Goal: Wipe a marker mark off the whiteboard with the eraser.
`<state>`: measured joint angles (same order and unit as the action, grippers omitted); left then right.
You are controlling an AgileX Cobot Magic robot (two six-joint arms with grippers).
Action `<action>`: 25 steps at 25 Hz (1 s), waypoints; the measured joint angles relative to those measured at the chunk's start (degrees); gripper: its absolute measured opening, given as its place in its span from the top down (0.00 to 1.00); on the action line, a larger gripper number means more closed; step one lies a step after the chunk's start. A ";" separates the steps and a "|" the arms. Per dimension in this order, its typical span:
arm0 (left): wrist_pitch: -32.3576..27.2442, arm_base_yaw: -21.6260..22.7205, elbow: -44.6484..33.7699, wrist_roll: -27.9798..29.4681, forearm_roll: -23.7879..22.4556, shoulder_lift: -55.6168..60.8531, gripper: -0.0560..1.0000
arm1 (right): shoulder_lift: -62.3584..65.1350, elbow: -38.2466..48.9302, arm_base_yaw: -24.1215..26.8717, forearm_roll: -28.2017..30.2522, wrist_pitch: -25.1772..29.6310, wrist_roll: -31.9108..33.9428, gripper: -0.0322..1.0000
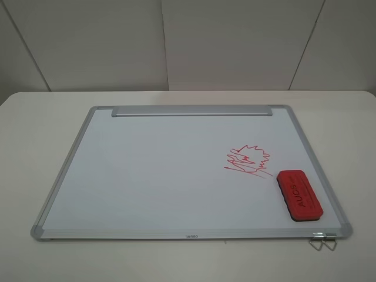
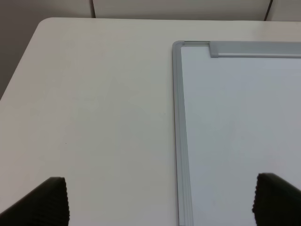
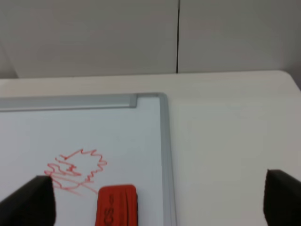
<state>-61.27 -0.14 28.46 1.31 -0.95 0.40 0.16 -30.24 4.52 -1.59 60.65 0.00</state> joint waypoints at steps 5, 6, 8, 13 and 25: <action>0.00 0.00 0.00 0.00 0.00 0.00 0.21 | 0.00 0.53 0.00 0.00 0.04 0.00 0.20; 0.00 0.00 0.00 0.00 0.00 0.00 0.21 | 0.00 0.53 0.00 0.00 0.04 0.00 0.20; 0.00 0.00 0.00 0.00 0.00 0.00 0.21 | 0.00 0.53 0.00 0.00 0.04 0.00 0.20; 0.00 0.00 0.00 0.00 0.00 0.00 0.21 | 0.00 0.53 0.00 0.00 0.04 0.00 0.20; 0.00 0.00 0.00 0.00 0.00 0.00 0.21 | 0.00 0.53 -4.16 0.05 0.04 0.00 0.20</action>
<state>-61.27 -0.14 28.46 1.31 -0.95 0.40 0.16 -29.71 0.36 -1.54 60.69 0.00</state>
